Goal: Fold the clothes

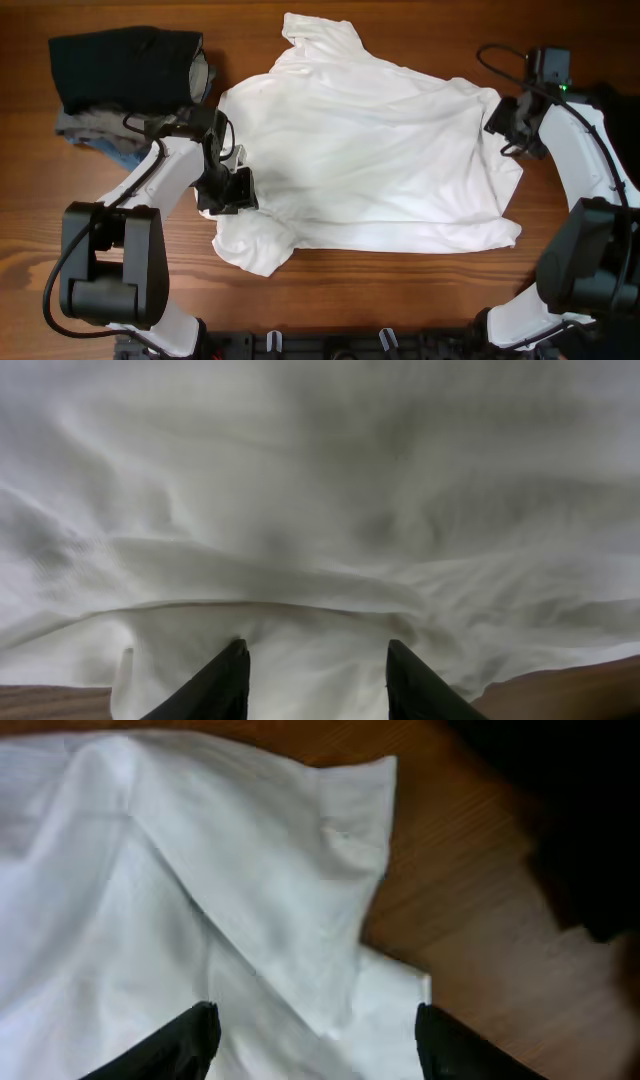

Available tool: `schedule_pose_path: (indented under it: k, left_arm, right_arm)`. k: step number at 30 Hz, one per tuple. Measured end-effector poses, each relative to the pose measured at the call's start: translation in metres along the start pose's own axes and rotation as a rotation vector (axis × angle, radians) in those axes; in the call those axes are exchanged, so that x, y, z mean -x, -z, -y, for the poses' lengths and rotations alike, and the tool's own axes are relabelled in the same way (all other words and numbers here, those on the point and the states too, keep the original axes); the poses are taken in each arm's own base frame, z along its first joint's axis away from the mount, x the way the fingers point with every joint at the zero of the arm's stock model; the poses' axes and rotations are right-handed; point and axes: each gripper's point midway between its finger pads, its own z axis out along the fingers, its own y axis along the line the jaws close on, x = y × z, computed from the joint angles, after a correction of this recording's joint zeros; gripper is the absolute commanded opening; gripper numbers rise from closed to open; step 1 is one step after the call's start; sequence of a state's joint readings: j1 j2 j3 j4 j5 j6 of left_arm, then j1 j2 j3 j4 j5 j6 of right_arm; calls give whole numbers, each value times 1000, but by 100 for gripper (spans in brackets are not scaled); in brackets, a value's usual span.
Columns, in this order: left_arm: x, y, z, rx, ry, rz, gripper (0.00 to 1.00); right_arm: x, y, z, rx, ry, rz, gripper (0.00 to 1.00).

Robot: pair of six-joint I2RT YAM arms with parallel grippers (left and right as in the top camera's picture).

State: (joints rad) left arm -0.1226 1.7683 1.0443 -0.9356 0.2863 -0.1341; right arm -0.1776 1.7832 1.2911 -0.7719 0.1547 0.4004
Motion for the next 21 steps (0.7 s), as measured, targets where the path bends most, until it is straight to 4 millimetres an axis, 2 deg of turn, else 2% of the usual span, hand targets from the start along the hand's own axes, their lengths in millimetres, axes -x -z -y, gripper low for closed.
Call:
schedule_pose_path:
  k: [2, 7, 12, 14, 15, 16, 17, 18, 21]
  left_arm:
    - [0, 0, 0, 0, -2, 0, 44]
    - [0, 0, 0, 0, -2, 0, 45]
    - [0, 0, 0, 0, -3, 1, 45]
    - [0, 0, 0, 0, -2, 0, 46]
    - [0, 0, 0, 0, -2, 0, 46]
    - [0, 0, 0, 0, -2, 0, 46]
    - [0, 0, 0, 0, -3, 1, 46]
    - [0, 0, 0, 0, -3, 1, 46]
    - [0, -1, 0, 0, -3, 1, 46]
  right_arm:
    - [-1, -13, 5, 61, -65, -16, 66]
    - [32, -42, 11, 209, -185, 31, 68]
    - [26, -82, 0, 246, -205, -14, 72]
    - [32, -83, -2, 257, -206, 7, 62]
    - [34, -83, -1, 257, -212, 15, 48]
    - [36, -85, 1, 258, -222, 21, 47]
    - [40, -85, 4, 260, -233, 32, 65]
    - [44, -89, 12, 260, -258, 39, 73]
    - [51, -86, 17, 326, -270, 40, 73]
